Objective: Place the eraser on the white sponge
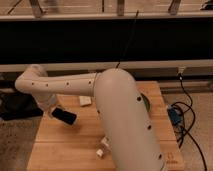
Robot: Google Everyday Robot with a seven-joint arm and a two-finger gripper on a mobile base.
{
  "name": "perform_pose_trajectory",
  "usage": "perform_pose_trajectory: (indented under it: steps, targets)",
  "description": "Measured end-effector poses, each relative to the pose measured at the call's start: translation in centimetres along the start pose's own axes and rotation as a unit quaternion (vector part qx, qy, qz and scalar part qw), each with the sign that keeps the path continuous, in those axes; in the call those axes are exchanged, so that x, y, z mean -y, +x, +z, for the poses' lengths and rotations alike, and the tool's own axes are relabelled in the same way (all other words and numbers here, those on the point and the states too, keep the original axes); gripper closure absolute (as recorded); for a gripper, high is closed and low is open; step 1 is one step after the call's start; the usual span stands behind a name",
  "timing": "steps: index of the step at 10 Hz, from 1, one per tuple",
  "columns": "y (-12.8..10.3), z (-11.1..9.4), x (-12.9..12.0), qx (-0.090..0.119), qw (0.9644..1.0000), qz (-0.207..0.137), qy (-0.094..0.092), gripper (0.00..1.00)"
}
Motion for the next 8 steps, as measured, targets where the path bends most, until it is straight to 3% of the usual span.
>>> perform_pose_trajectory:
  steps: [5, 8]
  targets:
    - [2.7, -1.0, -5.2, -0.009, 0.9980, 0.062, -0.014, 1.00]
    - [3.9, -1.2, -8.5, -0.009, 0.9954, 0.095, -0.012, 1.00]
